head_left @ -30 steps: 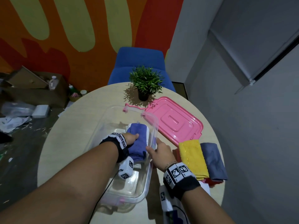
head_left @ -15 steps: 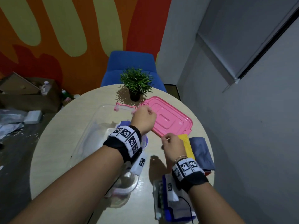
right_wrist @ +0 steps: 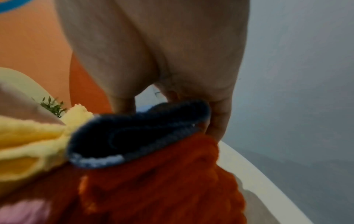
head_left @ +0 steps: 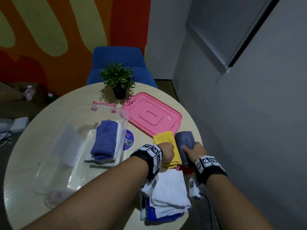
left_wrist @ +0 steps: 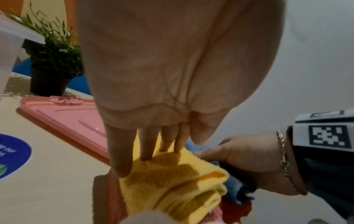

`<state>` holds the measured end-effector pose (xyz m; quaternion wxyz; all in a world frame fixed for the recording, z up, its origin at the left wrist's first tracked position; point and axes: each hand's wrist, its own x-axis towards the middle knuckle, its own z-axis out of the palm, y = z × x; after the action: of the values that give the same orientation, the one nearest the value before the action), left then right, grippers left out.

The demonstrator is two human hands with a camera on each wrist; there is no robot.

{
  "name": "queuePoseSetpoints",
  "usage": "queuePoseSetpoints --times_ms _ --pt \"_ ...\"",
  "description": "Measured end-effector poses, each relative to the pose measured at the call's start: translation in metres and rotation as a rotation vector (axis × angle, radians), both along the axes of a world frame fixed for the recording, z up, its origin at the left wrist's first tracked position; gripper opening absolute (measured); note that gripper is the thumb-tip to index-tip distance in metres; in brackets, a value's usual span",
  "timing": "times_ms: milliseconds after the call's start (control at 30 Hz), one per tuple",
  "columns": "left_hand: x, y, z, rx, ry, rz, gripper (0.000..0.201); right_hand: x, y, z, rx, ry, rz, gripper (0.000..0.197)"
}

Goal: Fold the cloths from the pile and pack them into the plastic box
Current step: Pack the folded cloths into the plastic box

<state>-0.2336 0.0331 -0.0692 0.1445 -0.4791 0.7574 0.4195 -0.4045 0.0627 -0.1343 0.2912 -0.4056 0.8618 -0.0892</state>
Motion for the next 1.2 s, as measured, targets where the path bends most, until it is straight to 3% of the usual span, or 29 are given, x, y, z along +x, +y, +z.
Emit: queuePoseSetpoints --times_ms 300,600,700,800,867,933,1067,1200 --pt "-0.012 -0.005 -0.019 0.008 -0.19 -0.163 0.04 -0.014 0.0 -0.017 -0.001 -0.156 -0.019 0.05" --pt "-0.003 -0.01 -0.016 0.042 -0.168 -0.192 0.056 -0.04 0.003 -0.02 -0.079 -0.549 -0.172 0.039" --pt "0.0 -0.009 -0.016 0.043 -0.163 -0.192 0.059 -0.044 0.005 -0.014 -0.175 -0.704 -0.309 0.032" --pt "0.0 -0.008 -0.015 0.052 -0.149 -0.197 0.06 -0.049 0.009 -0.012 -0.276 -0.809 -0.444 0.048" --pt "0.001 -0.009 -0.013 0.057 -0.143 -0.197 0.063 -0.051 0.01 -0.01 -0.325 -0.832 -0.475 0.044" --pt "0.002 -0.009 -0.013 0.064 -0.122 -0.18 0.065 -0.05 0.012 -0.006 -0.364 -0.869 -0.489 0.038" --pt "0.004 -0.007 -0.015 0.057 -0.054 -0.085 0.065 -0.048 0.014 0.005 -0.391 -0.927 -0.473 0.07" --pt "0.006 -0.01 -0.015 -0.029 0.074 0.115 0.052 -0.041 0.012 0.032 -0.473 -0.987 -0.435 0.044"
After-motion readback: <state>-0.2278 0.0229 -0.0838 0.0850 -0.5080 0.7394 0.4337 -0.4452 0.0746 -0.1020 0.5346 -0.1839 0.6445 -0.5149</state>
